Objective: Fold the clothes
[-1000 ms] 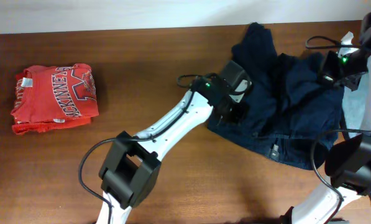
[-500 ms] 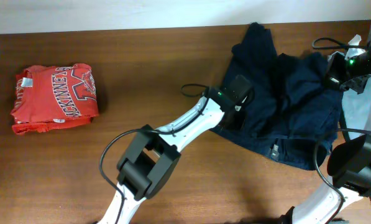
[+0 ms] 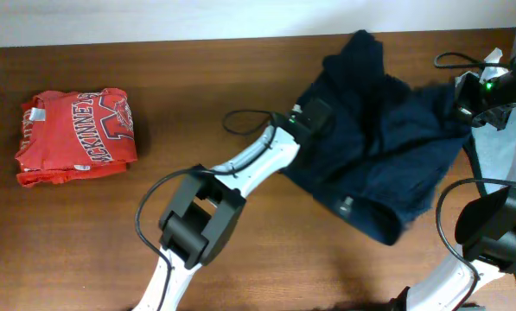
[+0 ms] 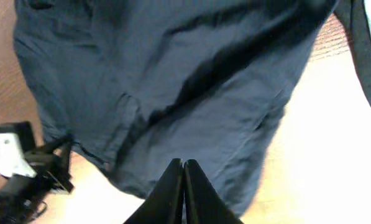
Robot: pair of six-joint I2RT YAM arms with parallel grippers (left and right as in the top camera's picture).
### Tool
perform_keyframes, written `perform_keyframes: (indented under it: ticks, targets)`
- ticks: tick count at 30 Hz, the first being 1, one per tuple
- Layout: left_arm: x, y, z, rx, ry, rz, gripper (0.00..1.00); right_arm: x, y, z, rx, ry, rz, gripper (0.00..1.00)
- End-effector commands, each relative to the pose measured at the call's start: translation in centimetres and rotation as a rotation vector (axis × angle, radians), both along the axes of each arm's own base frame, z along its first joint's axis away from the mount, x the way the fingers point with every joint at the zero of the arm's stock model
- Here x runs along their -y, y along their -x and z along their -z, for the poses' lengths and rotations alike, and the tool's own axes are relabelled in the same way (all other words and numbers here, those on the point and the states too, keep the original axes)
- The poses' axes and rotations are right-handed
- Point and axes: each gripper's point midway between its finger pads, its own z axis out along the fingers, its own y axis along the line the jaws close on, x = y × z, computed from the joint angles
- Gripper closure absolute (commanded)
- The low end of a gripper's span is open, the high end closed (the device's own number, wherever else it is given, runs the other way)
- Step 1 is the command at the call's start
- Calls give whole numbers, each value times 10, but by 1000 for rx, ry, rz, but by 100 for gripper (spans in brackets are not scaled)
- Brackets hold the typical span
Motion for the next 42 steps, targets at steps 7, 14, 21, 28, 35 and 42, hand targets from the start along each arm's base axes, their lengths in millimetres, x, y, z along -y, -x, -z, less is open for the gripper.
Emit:
perform_keyframes:
  ticks: [7, 14, 21, 28, 35, 42]
  targets:
    - [-140, -108, -32, 341, -251, -357, 98, -2, -1, -11, 28, 1, 4, 92]
    - [-194, -157, -33, 298, 36, -453, 99, -1, -1, -11, 28, 6, 0, 89]
    - [-80, -109, -38, 24, 477, 127, 66, -1, -1, -11, 29, 7, -2, 77]
    - [-64, -80, -83, -19, 531, 255, 56, -1, -1, -11, 29, 7, -2, 66]
    - [-12, -39, -79, -34, 479, 514, 55, -2, -1, -11, 29, 7, -4, 63]
    - [14, -5, -42, -124, 372, 586, 55, -2, -1, -11, 28, 6, -3, 59]
